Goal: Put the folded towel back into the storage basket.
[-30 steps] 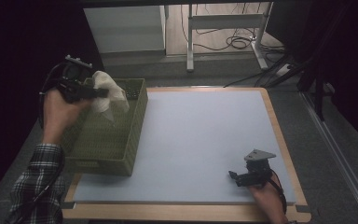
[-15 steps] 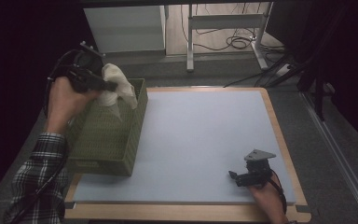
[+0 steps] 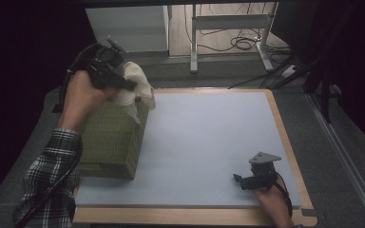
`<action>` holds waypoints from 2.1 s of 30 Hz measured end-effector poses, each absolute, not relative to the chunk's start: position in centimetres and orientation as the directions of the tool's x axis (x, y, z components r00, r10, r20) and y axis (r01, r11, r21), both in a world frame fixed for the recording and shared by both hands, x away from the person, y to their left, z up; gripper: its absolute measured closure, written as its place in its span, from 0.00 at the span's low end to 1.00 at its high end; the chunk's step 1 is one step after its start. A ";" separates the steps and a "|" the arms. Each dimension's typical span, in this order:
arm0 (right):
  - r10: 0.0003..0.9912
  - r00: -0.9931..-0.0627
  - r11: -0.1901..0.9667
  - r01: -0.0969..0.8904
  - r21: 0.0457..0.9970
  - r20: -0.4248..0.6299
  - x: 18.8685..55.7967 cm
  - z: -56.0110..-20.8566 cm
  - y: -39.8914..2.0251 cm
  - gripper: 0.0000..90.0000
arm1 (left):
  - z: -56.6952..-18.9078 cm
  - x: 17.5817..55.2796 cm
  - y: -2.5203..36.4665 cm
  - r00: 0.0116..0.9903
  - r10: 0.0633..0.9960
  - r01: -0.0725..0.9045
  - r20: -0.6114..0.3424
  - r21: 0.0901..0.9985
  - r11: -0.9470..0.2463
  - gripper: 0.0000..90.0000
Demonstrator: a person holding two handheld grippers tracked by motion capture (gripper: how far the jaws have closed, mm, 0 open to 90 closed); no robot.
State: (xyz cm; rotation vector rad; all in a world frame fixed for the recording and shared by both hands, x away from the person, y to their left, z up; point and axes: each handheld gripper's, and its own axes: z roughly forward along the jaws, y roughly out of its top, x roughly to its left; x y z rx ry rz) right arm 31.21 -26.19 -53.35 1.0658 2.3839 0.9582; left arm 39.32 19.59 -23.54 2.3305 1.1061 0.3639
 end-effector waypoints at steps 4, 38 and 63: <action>0.757 -0.652 0.486 0.514 0.706 -0.047 31.2 -53.4 -26.2 0.04 | -23.9 39.6 18.0 0.658 0.753 0.618 0.015 0.560 -0.551 0.83; 0.756 -0.653 0.488 0.512 0.707 -0.048 31.2 -53.4 -26.2 0.04 | -39.2 42.0 5.4 0.834 0.546 0.516 -0.083 0.469 -0.717 0.81; 0.755 -0.654 0.488 0.513 0.706 -0.047 31.2 -53.4 -26.2 0.04 | -46.1 41.2 0.9 0.860 0.506 0.474 -0.073 0.482 -0.737 0.39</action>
